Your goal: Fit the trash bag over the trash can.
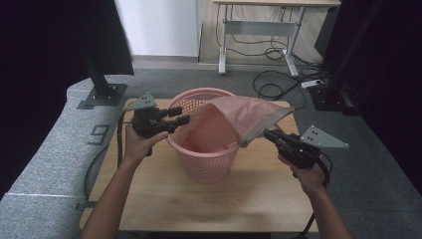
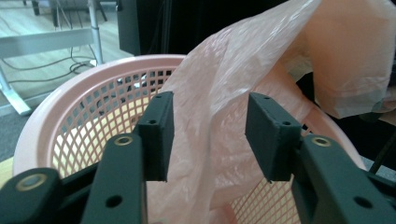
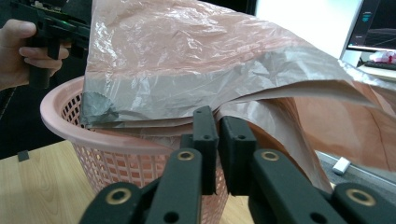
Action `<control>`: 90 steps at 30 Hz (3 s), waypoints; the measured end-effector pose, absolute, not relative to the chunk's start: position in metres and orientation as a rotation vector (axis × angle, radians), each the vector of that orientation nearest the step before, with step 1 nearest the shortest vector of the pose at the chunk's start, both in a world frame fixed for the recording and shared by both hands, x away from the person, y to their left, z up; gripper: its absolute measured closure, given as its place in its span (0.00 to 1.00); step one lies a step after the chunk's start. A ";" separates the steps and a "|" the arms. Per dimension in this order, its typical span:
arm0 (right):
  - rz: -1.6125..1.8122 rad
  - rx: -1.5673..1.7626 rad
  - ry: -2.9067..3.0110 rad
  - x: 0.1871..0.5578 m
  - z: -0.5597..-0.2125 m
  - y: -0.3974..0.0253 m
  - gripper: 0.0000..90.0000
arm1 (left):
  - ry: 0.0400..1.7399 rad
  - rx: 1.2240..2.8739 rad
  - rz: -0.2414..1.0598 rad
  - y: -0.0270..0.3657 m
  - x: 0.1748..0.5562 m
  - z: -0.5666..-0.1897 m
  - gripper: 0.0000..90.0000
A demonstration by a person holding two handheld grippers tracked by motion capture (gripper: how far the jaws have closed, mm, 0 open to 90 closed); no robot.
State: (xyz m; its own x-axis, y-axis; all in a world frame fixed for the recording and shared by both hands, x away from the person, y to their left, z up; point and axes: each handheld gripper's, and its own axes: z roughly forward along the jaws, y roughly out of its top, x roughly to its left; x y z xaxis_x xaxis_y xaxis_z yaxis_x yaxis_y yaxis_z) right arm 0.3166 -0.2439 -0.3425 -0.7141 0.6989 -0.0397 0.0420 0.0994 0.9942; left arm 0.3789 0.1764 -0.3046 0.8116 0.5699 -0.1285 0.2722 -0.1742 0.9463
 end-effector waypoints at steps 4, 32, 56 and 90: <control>1.651 0.717 1.874 0.318 -0.339 -0.243 0.99 | 0.629 1.766 0.311 0.174 0.376 -0.301 0.53; 1.630 0.756 1.841 0.322 -0.323 -0.256 1.00 | 0.675 1.815 0.269 0.177 0.382 -0.311 1.00; 1.585 0.802 1.803 0.313 -0.335 -0.277 0.83 | 0.704 1.772 0.243 0.206 0.379 -0.319 1.00; 1.650 0.751 2.035 0.294 -0.377 -0.226 0.44 | 0.751 1.811 0.251 0.192 0.380 -0.321 1.00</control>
